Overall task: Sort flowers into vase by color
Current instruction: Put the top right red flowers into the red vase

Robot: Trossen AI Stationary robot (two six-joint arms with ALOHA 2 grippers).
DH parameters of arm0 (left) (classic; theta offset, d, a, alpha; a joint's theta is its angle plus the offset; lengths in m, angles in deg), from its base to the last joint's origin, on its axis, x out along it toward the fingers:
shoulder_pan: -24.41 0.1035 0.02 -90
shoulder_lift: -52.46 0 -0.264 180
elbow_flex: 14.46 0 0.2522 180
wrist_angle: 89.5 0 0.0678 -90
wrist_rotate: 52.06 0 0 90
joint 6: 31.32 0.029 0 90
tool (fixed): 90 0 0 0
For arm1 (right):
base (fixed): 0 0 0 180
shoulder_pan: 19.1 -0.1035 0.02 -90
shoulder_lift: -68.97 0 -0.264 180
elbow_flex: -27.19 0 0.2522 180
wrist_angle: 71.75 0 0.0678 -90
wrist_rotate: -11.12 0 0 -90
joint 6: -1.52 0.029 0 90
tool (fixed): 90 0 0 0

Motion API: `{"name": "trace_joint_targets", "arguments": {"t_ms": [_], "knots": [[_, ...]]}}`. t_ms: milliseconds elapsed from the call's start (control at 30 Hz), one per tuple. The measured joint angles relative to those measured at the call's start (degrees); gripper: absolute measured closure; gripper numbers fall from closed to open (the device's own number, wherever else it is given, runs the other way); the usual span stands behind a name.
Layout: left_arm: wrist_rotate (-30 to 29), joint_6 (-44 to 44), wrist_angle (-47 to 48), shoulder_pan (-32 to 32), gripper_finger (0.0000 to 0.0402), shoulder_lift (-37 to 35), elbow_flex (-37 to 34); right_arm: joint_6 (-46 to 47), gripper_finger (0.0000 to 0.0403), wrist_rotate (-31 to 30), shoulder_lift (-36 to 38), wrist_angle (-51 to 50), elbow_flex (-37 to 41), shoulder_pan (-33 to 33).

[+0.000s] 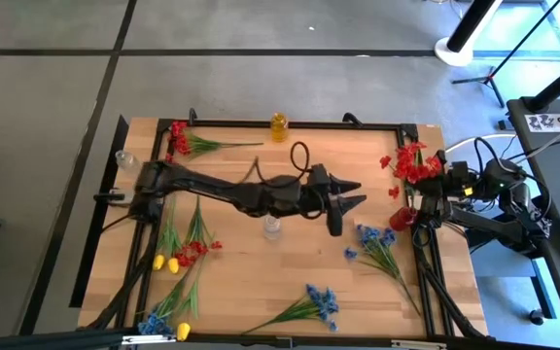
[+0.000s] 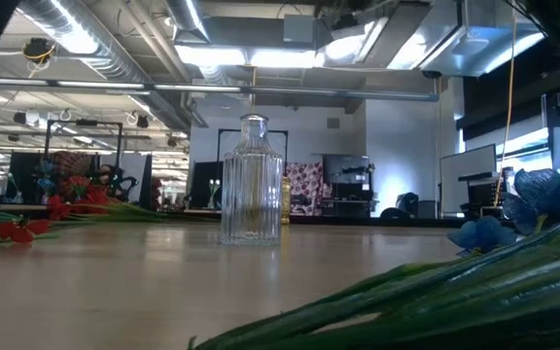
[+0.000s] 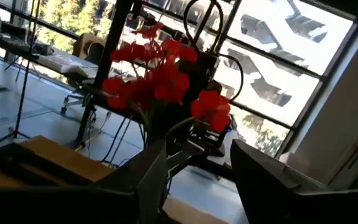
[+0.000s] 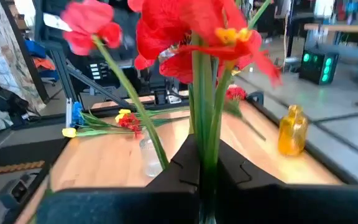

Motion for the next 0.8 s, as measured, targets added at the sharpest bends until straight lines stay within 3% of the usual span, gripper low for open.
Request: {"name": "trace_joint_targets", "arguments": {"t_ms": [200,400,567,800], "knots": [[-4.2,-0.3,17.9,0.3,0.0226,-9.6,0.0,6.2,0.0391,2.3,0.0,-6.4,0.0,0.0],[-10.9,-1.7,29.3,-1.0,0.0226,-15.5,0.0,5.5,0.0383,2.1,0.0,-9.2,0.0,0.0],[-11.5,-1.7,30.8,-2.5,0.0226,-16.4,0.0,2.9,0.0333,2.3,0.0,-9.9,0.0,0.0],[-12.2,-3.4,34.7,-4.0,0.0226,-16.4,0.0,0.2,0.0248,8.4,-0.4,-16.0,-3.9,0.0]]}}
